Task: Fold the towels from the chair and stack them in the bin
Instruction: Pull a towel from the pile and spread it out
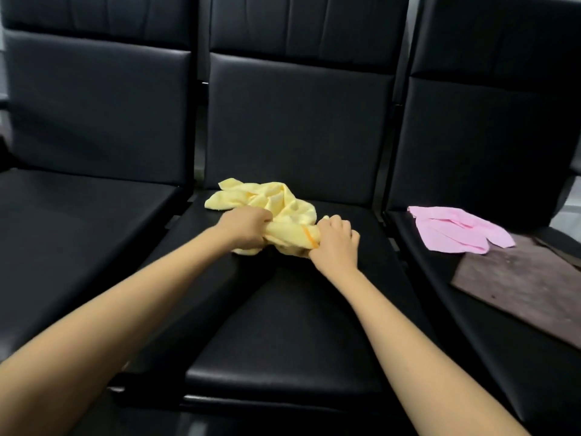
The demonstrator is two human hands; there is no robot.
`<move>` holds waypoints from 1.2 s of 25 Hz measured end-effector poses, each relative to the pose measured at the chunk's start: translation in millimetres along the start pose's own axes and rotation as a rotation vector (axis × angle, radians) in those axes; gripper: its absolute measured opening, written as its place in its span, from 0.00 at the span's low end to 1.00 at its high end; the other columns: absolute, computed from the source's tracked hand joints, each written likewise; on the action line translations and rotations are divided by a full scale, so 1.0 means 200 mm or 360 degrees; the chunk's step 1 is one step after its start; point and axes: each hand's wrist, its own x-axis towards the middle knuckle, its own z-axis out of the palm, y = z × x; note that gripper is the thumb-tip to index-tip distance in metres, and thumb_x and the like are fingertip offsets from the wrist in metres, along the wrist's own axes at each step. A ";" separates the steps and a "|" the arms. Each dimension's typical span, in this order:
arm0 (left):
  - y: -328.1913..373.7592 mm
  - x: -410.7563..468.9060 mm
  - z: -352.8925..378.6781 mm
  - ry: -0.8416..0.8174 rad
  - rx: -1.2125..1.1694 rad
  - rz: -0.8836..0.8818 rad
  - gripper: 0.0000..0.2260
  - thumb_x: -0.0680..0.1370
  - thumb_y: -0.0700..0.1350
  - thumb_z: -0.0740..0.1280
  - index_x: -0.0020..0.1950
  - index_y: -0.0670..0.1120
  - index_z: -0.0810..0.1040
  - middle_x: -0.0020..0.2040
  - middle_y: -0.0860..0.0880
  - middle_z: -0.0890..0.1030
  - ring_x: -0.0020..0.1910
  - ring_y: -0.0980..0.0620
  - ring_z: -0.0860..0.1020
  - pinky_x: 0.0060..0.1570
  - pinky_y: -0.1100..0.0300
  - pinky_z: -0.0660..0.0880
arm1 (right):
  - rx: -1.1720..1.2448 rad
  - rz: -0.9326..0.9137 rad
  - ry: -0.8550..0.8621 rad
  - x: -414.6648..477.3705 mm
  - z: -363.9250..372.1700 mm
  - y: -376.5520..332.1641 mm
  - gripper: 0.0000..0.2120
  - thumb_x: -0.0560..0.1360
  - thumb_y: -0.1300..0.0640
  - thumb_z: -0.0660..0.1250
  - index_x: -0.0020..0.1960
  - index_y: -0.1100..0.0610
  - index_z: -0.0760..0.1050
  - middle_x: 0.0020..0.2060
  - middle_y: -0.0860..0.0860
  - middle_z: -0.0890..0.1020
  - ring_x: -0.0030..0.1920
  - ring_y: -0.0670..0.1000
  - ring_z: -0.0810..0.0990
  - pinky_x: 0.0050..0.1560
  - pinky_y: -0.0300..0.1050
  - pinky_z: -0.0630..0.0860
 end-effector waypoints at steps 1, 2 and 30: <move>-0.04 0.01 -0.02 0.0078 -0.0129 0.0003 0.06 0.72 0.42 0.66 0.44 0.50 0.70 0.40 0.50 0.75 0.45 0.47 0.76 0.36 0.58 0.69 | -0.0053 0.0063 -0.0022 0.01 -0.03 0.01 0.18 0.73 0.61 0.62 0.62 0.56 0.69 0.61 0.53 0.69 0.63 0.55 0.66 0.63 0.49 0.62; -0.07 0.01 -0.03 0.0162 -0.0329 0.0024 0.06 0.72 0.38 0.65 0.45 0.47 0.71 0.40 0.49 0.75 0.44 0.47 0.75 0.36 0.58 0.68 | -0.0089 0.0142 -0.0042 0.02 -0.06 0.03 0.17 0.73 0.60 0.63 0.62 0.55 0.70 0.61 0.53 0.70 0.64 0.56 0.65 0.64 0.50 0.62; 0.05 -0.07 -0.30 0.0355 -0.1506 0.0323 0.05 0.77 0.37 0.65 0.48 0.45 0.79 0.42 0.50 0.80 0.42 0.55 0.80 0.45 0.59 0.78 | 0.0753 0.0143 -0.0924 0.03 -0.11 -0.16 0.40 0.70 0.51 0.72 0.74 0.57 0.56 0.63 0.54 0.72 0.60 0.54 0.74 0.61 0.49 0.73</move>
